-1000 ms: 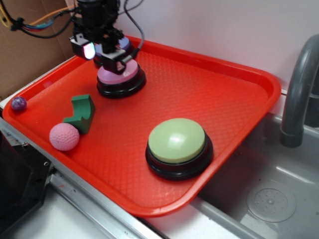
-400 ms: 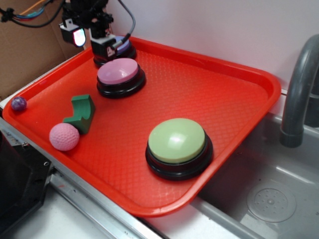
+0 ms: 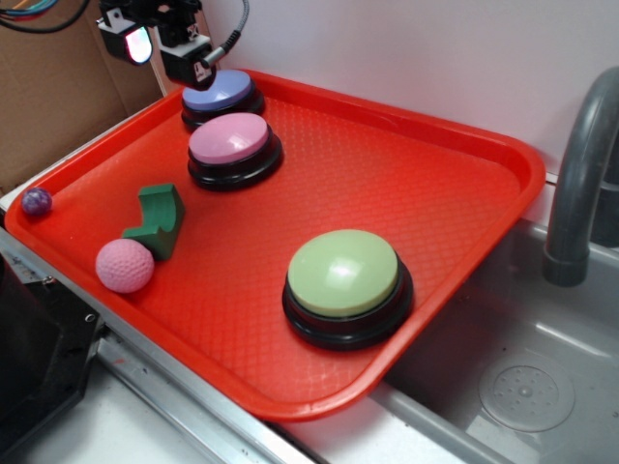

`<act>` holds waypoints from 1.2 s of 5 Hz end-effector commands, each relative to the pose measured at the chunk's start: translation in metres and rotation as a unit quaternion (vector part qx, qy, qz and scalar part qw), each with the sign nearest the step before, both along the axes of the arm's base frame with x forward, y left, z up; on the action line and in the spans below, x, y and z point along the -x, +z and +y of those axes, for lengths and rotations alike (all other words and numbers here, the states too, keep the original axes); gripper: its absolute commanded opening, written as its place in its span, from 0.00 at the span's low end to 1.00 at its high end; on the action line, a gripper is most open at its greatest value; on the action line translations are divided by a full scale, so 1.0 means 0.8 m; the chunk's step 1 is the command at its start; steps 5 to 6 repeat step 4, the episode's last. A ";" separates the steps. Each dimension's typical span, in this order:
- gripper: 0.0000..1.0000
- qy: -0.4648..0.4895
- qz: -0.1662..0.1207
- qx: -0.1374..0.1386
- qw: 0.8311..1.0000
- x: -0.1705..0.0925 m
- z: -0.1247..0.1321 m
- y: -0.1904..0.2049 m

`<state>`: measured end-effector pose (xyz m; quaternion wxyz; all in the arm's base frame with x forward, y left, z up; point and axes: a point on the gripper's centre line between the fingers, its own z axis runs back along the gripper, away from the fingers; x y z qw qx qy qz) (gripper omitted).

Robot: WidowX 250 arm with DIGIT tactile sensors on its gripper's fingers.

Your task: Push the pink button.

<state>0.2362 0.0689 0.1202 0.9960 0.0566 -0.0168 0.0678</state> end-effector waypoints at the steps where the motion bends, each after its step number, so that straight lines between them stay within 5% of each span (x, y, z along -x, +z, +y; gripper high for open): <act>1: 1.00 0.000 -0.032 0.001 1.000 -0.003 0.006 0.036; 3: 1.00 -0.008 -0.036 0.021 0.999 0.004 0.011 0.048; 6: 1.00 -0.008 -0.037 0.007 0.999 0.007 0.006 0.056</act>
